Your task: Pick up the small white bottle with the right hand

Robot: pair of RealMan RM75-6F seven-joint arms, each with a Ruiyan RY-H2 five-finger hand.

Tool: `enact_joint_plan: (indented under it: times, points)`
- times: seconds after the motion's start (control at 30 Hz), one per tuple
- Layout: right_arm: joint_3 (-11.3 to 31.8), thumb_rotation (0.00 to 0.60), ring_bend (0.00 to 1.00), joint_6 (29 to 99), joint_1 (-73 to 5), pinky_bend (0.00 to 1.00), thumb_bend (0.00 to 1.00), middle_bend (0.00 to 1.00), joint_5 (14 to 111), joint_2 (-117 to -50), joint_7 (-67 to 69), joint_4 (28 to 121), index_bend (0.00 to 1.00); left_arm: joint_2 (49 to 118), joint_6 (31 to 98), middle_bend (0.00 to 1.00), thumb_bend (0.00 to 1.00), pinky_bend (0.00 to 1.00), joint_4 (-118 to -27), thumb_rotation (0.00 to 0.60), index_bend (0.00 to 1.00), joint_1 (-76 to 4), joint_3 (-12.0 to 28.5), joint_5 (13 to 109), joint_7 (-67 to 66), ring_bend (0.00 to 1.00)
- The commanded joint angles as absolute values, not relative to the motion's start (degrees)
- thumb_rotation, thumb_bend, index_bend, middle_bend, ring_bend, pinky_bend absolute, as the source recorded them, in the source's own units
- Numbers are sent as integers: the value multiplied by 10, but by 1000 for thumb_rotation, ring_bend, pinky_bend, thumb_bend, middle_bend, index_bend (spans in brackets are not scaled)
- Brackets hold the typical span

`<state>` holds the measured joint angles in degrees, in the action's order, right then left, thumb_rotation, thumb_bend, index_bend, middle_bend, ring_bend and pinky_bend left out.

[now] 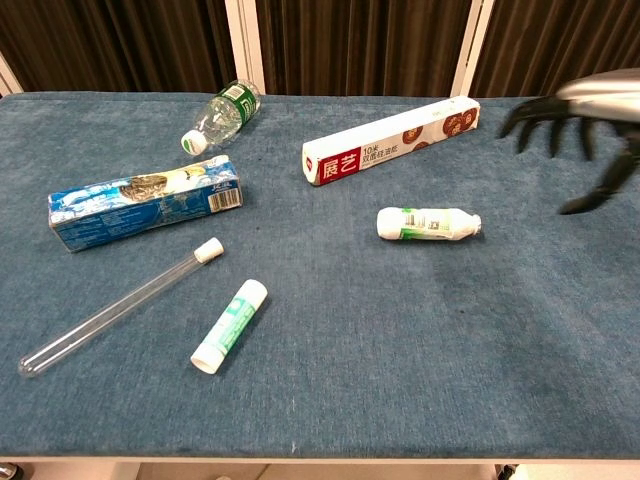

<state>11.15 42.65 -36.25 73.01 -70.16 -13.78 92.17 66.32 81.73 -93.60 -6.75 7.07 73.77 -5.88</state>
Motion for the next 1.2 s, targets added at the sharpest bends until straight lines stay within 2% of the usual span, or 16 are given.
enact_joint_plan:
  times: [0.03,0.53,0.97,1.2]
  points:
    - [115,600,416,398,-393,512,260,342,715,-732,-142,893,255,663,817,0,407,128,-937,600,0,-67,71,736,-57,0]
    - [92,600,430,380,-446,539,263,357,698,-813,-144,836,405,662,816,0,407,128,-936,600,0,-68,72,735,-56,0]
    - [98,600,482,394,-470,590,267,369,682,-887,-114,752,422,661,813,0,407,127,-937,600,0,-69,73,731,-56,0]
    - [103,600,530,394,-486,682,270,408,679,-917,-105,726,454,660,813,0,407,128,-937,600,0,-69,73,731,-55,0]
